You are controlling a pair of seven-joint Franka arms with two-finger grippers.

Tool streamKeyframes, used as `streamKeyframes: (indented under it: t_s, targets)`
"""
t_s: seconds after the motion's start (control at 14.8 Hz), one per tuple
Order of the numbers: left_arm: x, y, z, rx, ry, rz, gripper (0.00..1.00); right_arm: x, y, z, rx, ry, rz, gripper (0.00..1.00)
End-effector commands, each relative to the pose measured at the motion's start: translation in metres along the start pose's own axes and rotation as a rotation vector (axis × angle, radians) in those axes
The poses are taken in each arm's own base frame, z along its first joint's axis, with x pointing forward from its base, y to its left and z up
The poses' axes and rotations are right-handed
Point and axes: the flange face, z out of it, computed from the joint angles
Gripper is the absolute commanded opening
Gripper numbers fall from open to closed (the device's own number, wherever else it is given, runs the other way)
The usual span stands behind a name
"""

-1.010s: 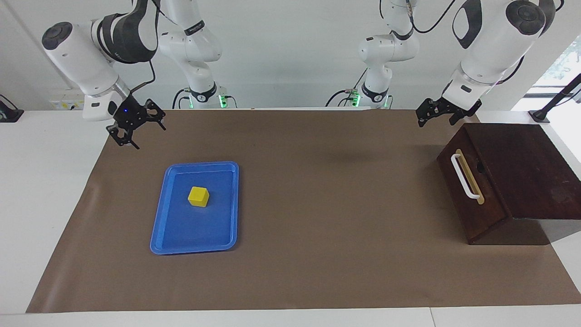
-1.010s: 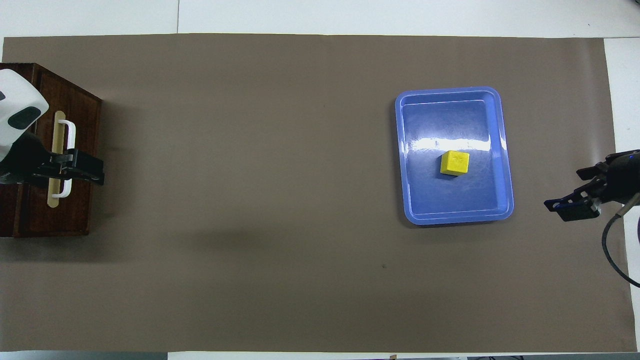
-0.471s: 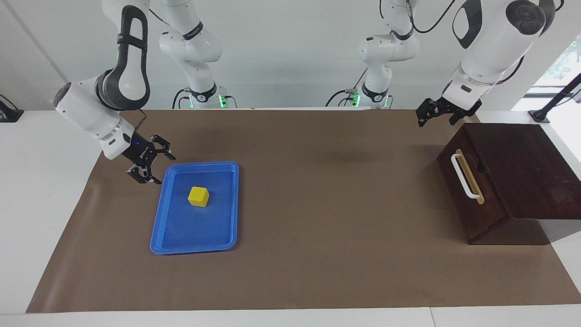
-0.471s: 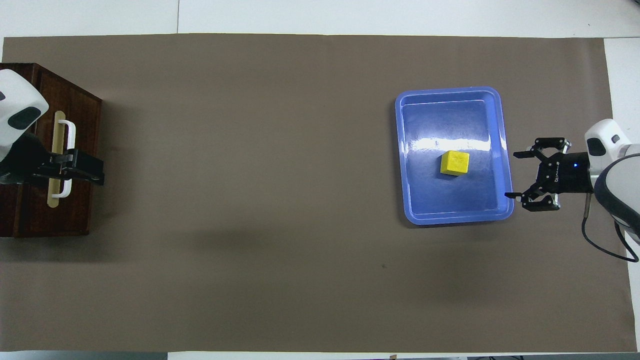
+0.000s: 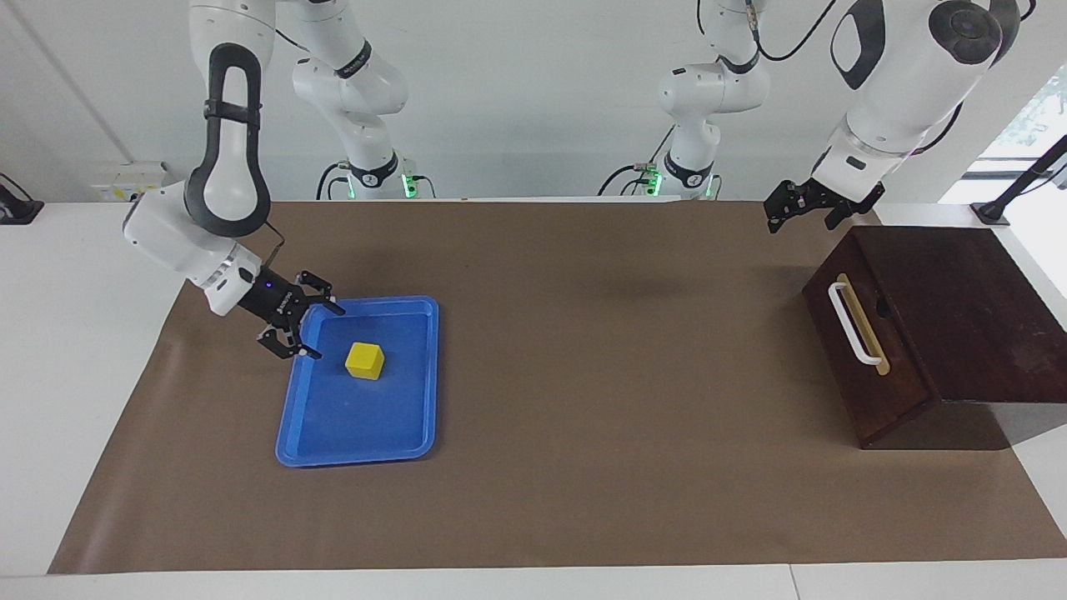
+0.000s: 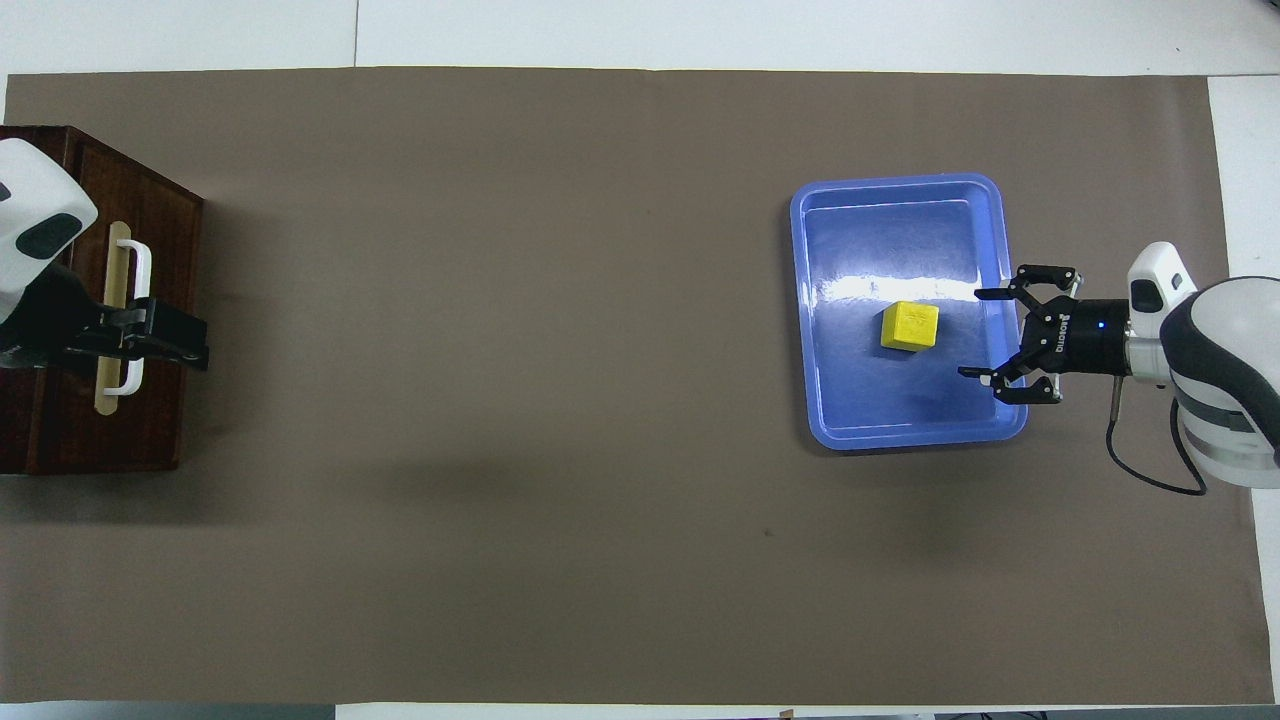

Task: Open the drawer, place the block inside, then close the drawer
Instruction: 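Move the right gripper over the yellow cube in the blue tray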

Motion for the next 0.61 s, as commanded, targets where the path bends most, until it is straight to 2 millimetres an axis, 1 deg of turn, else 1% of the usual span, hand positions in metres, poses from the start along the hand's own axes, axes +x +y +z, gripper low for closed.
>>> streamKeyframes:
  t_s: [0.0,0.07,0.27,0.54]
  targets:
    - [-0.005,-0.002,-0.003,-0.008,-0.008,0.0,1.0,0.003,0.01,0.026,-0.001,0.055,0.016,1.0]
    - [-0.005,-0.002,-0.003,-0.008,-0.008,0.0,1.0,0.007,0.01,0.032,0.002,0.048,0.008,1.0]
    - [-0.005,-0.002,-0.003,-0.006,-0.008,0.0,1.0,0.006,0.008,0.039,0.005,0.039,-0.001,1.0]
    - [-0.005,-0.001,-0.003,-0.007,-0.008,0.002,1.0,0.005,0.008,0.04,0.002,0.035,-0.055,1.0]
